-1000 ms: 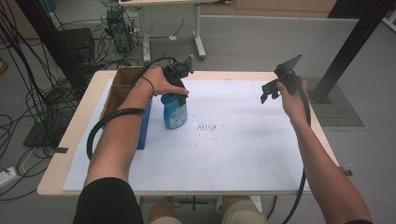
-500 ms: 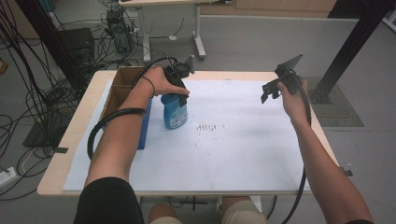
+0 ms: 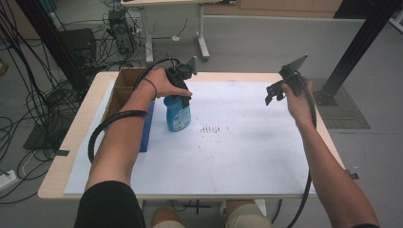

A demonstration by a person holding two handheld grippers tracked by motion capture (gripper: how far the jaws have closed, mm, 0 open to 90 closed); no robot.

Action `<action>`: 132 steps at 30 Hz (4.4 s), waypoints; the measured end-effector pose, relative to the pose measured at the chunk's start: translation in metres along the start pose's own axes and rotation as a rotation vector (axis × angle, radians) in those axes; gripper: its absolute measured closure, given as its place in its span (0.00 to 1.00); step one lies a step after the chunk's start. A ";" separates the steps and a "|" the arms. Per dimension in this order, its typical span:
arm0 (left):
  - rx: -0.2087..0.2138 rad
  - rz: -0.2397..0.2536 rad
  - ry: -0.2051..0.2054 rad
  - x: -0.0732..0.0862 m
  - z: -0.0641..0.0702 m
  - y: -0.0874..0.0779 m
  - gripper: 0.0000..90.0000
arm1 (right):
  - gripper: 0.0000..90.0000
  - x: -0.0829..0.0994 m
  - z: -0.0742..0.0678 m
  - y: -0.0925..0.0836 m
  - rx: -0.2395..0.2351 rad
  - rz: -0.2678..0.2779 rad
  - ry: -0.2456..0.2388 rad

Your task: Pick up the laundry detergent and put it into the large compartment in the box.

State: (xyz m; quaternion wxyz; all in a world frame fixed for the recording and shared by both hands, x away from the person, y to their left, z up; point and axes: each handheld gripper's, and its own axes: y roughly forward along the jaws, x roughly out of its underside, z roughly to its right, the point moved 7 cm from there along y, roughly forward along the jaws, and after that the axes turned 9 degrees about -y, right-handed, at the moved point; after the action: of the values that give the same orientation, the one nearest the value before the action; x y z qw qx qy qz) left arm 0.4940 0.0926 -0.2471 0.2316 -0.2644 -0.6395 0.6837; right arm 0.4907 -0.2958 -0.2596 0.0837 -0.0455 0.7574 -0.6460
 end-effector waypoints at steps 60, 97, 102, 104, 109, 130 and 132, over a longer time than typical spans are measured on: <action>0.010 -0.019 0.018 -0.001 0.001 0.004 0.35 | 0.06 0.001 0.001 -0.002 0.000 0.003 0.003; 0.000 -0.039 0.032 -0.004 0.001 0.004 0.42 | 0.06 -0.001 -0.003 0.002 0.009 -0.011 -0.005; 0.002 -0.038 0.035 -0.004 0.000 0.004 0.42 | 0.06 -0.001 -0.003 0.002 0.011 -0.007 -0.005; 0.002 -0.039 0.037 -0.004 0.001 0.004 0.42 | 0.06 -0.001 -0.002 0.002 0.012 -0.009 -0.003; 0.001 -0.039 0.037 -0.004 0.001 0.004 0.42 | 0.06 -0.001 -0.001 0.001 0.011 -0.006 0.001; -0.001 -0.040 0.040 -0.004 0.001 0.004 0.42 | 0.06 -0.003 -0.004 0.003 0.015 -0.010 -0.006; -0.001 -0.039 0.040 -0.004 0.001 0.004 0.42 | 0.06 -0.003 -0.004 0.003 0.015 -0.012 -0.004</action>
State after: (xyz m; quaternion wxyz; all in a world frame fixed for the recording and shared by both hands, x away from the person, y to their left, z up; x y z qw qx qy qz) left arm 0.4963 0.0886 -0.2512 0.2574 -0.2656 -0.6402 0.6733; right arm 0.4927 -0.2907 -0.2619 0.0817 -0.0506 0.7520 -0.6521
